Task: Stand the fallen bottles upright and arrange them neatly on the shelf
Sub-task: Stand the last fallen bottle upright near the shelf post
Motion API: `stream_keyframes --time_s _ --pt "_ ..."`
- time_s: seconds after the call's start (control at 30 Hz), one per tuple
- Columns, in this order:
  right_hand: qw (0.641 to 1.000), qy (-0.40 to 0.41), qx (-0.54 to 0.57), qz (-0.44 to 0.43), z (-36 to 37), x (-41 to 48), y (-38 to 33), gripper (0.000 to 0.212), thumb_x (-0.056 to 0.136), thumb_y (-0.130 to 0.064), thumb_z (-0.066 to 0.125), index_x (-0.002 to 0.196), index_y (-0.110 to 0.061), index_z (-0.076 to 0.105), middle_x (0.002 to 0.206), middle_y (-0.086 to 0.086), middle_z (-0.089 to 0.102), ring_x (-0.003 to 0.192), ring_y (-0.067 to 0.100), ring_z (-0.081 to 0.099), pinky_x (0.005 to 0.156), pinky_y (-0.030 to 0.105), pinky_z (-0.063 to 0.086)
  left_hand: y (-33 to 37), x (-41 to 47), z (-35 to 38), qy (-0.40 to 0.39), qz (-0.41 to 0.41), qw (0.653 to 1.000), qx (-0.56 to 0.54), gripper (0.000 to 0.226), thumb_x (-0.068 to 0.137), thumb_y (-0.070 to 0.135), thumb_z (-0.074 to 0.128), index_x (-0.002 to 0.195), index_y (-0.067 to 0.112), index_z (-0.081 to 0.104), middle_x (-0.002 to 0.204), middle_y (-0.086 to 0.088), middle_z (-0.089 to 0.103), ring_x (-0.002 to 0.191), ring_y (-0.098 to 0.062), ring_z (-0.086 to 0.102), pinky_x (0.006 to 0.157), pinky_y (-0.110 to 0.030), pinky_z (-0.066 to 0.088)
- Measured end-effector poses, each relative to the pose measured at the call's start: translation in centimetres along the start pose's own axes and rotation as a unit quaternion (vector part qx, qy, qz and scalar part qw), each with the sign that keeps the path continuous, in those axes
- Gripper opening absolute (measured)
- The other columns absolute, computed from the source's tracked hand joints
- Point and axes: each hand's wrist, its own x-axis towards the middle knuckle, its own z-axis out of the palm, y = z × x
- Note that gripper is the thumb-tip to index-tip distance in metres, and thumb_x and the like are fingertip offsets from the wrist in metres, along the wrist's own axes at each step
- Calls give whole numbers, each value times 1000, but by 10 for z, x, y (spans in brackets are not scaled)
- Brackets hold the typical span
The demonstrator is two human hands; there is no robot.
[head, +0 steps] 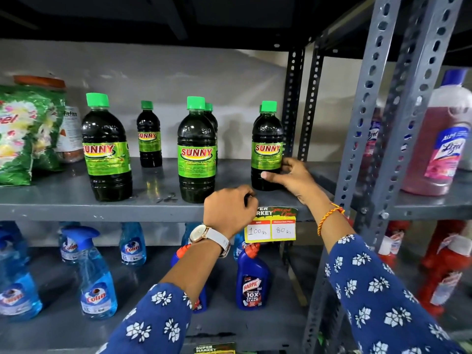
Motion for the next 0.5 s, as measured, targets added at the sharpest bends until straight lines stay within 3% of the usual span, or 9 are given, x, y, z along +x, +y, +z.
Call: stream_keyframes --time_s 0.13,0.3,0.5 --pt "1000 0 -11 -5 0 -5 -3 61 62 -23 82 116 -10 56 124 11 61 113 22 56 103 41 43 0 -1 -1 -4 -1 1000 2 28 86 36 45 104 28 66 83 -2 71 78 -24 63 57 -24 38" --pt "999 -23 -11 -41 -7 -24 -7 46 67 -19 79 109 -13 60 110 6 65 107 18 59 97 32 45 1 -1 -2 -2 -5 1000 -6 32 83 38 40 97 26 66 78 -4 70 73 -27 62 54 -25 36" --pt "997 -33 -22 -71 -16 -49 -12 45 70 -18 77 111 -11 61 103 -1 64 98 10 59 91 24 44 3 -2 -4 -10 -7 1000 9 28 86 34 44 97 22 67 78 -7 70 73 -30 62 55 -26 35"
